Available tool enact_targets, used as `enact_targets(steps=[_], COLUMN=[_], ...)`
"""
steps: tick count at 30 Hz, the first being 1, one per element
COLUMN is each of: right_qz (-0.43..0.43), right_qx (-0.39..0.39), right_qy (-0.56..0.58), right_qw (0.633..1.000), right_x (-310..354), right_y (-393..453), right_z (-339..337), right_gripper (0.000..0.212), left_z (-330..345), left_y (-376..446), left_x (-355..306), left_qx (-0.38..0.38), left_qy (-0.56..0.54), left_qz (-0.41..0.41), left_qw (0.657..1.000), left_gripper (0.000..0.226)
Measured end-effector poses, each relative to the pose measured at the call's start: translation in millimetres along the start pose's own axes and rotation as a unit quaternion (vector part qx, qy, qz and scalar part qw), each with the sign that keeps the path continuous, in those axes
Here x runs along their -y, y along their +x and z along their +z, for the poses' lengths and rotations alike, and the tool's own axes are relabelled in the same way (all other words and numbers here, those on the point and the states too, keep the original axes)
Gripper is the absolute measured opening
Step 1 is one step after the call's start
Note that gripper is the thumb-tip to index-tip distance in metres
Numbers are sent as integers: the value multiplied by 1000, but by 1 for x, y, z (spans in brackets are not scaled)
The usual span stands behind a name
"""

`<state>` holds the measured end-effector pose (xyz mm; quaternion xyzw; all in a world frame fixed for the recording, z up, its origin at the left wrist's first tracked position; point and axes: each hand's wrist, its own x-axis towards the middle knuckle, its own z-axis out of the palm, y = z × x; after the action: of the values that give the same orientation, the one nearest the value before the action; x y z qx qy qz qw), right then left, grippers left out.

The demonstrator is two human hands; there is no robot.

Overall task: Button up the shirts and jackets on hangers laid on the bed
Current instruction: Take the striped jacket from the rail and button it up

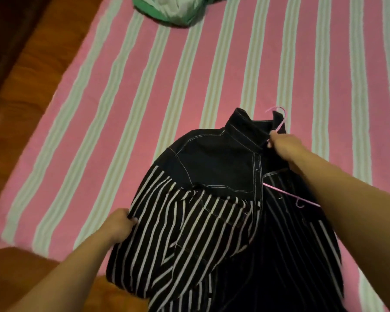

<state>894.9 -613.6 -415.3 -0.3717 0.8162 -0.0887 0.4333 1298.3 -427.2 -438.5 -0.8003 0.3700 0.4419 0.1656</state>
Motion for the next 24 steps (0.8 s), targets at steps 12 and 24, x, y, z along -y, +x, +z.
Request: enact_targets(steps=[12, 24], right_qz=[-78, -231], right_qx=[5, -82], right_qy=[76, -69], right_qw=[994, 967], right_x=[62, 42], right_y=[-3, 39], right_z=[33, 37], right_gripper=[22, 35], left_z=[-201, -26], left_y=[59, 70], left_x=[-61, -246], left_qx=[-312, -93], left_qy=[320, 346], left_qz=[54, 403], left_qw=[893, 842], left_gripper=[41, 86])
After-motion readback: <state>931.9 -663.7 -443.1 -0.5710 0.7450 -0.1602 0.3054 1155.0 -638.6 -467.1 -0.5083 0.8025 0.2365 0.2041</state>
